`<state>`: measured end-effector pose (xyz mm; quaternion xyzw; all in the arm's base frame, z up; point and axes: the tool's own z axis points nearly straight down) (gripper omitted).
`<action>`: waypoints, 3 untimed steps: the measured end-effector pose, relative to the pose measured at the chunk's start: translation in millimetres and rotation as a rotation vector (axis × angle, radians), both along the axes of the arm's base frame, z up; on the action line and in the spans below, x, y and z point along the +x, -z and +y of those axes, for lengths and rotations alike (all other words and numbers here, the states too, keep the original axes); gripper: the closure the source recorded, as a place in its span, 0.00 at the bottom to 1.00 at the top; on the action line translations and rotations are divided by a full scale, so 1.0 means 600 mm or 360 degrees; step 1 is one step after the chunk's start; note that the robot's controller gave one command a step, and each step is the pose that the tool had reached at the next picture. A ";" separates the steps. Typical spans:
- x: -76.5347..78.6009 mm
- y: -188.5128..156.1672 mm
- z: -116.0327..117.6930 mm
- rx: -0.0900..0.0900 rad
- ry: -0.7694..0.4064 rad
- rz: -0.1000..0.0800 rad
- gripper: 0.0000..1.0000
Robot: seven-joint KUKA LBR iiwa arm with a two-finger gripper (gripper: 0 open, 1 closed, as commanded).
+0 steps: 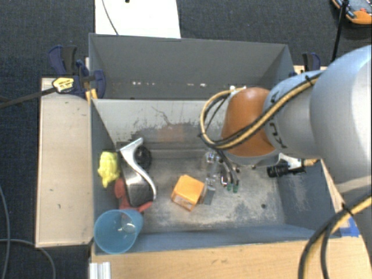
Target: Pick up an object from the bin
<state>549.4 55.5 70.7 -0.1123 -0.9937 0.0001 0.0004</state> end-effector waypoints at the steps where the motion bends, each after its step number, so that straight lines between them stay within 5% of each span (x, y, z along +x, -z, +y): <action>1: -0.019 0.000 0.027 0.0001 -0.0430 -0.0001 0.00; 3: -0.031 0.001 0.067 0.0001 -0.0091 0.0003 0.00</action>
Offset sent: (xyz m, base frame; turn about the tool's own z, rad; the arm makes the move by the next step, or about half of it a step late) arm -0.0211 0.0437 -0.0007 -0.0313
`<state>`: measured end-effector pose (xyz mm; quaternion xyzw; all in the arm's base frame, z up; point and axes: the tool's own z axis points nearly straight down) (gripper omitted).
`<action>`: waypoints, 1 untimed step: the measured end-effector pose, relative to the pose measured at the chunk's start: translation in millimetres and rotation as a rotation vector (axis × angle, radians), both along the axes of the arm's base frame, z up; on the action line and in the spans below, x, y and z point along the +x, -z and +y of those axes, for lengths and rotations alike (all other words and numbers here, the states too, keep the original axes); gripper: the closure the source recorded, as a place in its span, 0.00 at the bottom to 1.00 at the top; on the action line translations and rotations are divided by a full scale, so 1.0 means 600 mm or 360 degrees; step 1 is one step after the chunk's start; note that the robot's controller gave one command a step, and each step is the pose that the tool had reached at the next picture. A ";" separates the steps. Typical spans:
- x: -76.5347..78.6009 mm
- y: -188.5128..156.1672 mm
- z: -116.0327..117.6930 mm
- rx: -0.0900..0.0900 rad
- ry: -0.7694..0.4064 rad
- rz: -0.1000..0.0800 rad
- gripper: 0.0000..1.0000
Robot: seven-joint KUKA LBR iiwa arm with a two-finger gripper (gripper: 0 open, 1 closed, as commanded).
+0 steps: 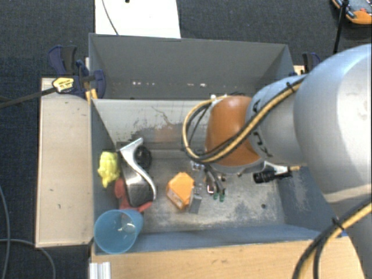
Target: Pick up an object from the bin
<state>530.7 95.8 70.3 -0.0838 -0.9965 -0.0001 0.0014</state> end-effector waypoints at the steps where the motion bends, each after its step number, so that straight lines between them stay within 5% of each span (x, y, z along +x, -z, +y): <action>1: -0.030 -0.003 0.025 -0.0003 0.0090 -0.0003 1.00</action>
Offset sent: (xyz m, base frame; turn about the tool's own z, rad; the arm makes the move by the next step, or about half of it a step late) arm 0.0000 0.0000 0.0000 0.0000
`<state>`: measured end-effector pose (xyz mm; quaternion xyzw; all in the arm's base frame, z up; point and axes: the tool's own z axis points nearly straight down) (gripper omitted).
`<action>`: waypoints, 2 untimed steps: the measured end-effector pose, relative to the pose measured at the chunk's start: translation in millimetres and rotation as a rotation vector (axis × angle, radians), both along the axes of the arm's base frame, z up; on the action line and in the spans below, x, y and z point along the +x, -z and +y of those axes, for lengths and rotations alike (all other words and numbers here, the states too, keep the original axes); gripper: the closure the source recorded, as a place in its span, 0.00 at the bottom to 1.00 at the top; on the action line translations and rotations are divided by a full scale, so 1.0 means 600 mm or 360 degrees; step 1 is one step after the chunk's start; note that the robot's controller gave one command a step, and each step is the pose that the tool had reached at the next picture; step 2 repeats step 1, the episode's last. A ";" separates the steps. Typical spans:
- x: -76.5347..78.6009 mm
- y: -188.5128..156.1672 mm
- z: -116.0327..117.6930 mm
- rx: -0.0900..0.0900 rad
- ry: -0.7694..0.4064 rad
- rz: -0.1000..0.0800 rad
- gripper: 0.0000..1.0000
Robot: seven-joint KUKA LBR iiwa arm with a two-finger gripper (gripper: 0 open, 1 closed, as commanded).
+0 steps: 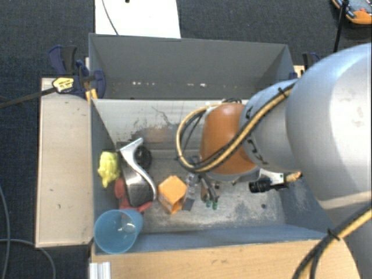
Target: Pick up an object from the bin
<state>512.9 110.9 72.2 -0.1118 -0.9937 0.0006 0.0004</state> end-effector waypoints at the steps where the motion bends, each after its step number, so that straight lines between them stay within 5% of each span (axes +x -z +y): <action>1: 0.000 0.000 0.000 0.0000 -0.0001 -0.0001 1.00; 2: 0.000 0.000 0.000 0.0000 -0.0001 -0.0001 1.00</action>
Offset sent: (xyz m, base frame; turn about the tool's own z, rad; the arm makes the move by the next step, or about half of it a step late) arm 0.0751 -0.0328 0.0386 -0.0897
